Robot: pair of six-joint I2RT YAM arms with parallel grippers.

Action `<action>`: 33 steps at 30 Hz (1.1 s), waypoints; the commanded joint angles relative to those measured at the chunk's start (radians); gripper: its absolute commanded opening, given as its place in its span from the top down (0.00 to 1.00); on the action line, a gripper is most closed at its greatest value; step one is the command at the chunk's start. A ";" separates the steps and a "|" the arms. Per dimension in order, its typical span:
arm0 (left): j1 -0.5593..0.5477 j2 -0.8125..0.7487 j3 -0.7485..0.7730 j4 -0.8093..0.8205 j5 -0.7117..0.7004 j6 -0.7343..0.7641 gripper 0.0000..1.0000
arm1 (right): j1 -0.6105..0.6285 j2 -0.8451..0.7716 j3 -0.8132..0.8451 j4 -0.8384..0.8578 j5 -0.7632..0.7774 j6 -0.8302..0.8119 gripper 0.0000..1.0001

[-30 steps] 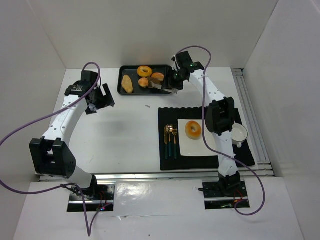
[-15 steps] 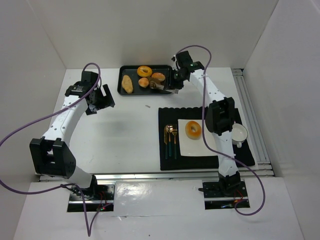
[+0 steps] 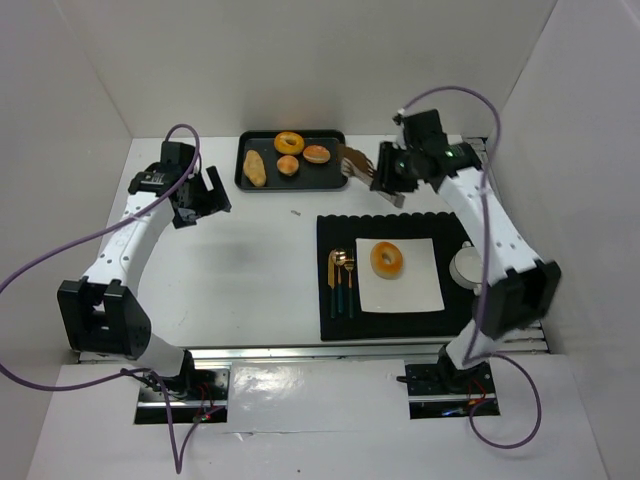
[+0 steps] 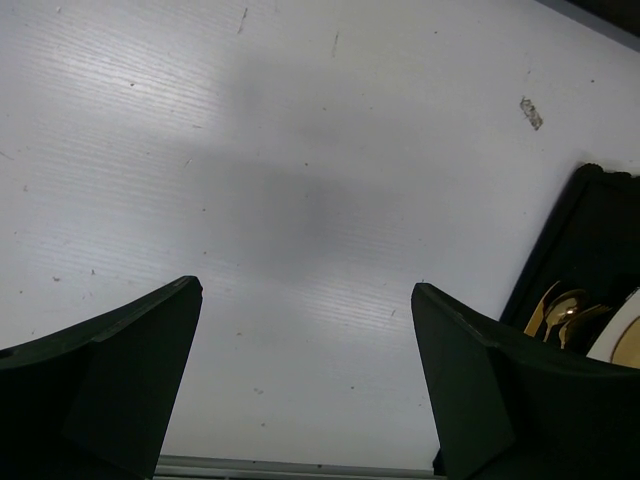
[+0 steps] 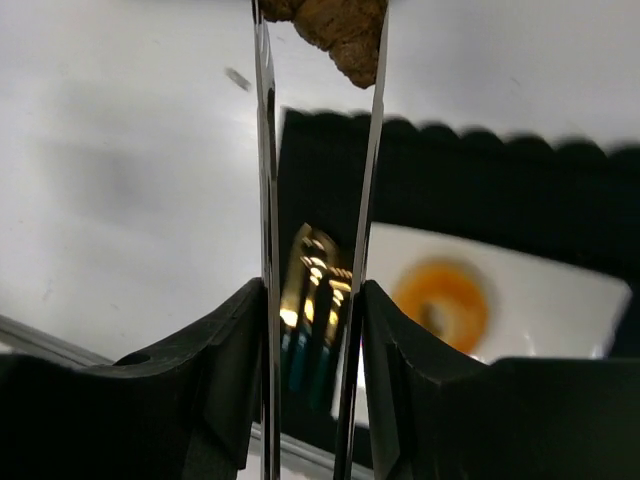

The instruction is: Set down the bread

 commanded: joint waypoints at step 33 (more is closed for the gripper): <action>-0.014 -0.155 -0.048 0.040 0.093 0.004 0.00 | -0.071 -0.723 -0.504 -0.416 0.199 0.267 0.33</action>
